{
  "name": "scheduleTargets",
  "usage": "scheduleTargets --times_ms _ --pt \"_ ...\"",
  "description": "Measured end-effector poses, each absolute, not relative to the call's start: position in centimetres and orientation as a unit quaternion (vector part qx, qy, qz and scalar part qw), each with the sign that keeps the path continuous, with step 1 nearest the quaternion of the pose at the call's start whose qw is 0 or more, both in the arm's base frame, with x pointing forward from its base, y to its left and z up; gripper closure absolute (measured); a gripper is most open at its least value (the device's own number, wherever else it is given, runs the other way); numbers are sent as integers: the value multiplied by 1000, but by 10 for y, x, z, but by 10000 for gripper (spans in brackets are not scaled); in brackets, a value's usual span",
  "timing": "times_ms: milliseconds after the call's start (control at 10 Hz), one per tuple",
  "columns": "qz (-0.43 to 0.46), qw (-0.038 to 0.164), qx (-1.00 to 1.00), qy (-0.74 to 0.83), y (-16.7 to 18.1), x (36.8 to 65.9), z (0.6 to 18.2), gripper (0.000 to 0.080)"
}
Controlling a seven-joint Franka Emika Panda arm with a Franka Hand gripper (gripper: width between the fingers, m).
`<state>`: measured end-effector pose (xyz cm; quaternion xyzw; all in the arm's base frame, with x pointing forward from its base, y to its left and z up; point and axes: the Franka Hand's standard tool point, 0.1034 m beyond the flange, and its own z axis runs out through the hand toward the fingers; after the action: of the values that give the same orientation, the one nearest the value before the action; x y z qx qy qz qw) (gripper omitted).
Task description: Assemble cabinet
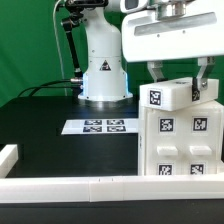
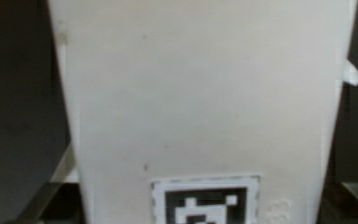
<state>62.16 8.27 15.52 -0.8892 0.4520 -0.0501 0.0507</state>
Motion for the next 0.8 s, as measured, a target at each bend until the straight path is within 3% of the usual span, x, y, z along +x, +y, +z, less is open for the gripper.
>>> scheduleTargets --times_ms 800 --pt "-4 80 -716 693 83 620 154 242"
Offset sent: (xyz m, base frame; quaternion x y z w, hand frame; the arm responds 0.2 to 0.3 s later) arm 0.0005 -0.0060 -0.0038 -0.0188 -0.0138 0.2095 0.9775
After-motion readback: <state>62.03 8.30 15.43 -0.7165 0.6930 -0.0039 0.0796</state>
